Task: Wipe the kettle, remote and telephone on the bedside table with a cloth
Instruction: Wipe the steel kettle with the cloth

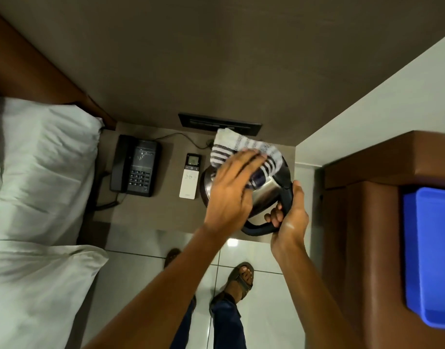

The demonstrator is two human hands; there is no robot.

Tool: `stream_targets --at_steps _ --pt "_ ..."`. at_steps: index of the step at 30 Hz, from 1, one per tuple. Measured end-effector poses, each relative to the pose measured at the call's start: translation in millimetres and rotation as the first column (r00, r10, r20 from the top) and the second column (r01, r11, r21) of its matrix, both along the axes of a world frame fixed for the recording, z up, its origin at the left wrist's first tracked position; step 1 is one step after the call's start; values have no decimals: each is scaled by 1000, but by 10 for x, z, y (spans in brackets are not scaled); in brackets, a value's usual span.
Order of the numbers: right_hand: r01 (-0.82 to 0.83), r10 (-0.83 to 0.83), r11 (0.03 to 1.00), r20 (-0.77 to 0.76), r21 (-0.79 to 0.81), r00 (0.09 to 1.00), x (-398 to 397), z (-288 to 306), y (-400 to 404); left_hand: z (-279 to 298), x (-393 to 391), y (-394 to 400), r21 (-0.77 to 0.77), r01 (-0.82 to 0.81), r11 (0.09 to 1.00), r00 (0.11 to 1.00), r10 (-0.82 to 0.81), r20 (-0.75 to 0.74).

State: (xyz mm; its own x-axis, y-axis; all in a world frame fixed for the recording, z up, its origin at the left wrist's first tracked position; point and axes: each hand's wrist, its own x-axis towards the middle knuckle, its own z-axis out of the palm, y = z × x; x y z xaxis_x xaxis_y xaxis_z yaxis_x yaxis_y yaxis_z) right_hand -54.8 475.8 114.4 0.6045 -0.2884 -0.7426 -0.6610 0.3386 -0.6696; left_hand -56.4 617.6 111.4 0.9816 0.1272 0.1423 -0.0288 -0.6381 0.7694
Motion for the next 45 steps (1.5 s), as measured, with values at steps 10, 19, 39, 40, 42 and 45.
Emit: stream_targets --at_steps 10,19,39,40,42,45 --pt "-14 15 1000 25 -21 1000 -74 -55 -84 -173 -324 147 -304 -356 883 921 278 -271" --pt "14 -14 1000 30 -27 999 84 7 -78 -166 -794 10 -184 -205 961 975 184 -125" --pt "-2 -3 998 82 62 997 298 96 147 -268 -377 -146 105 -83 991 994 75 80" --pt "-2 -4 998 84 68 996 310 102 126 -277 -363 -178 148 -45 988 996 32 88" --pt "2 -5 999 83 44 997 318 128 57 -358 -482 -133 219 44 975 994 -65 92" --pt "2 -3 1000 77 23 997 293 127 -41 -502 -775 56 221 78 972 994 -93 59"
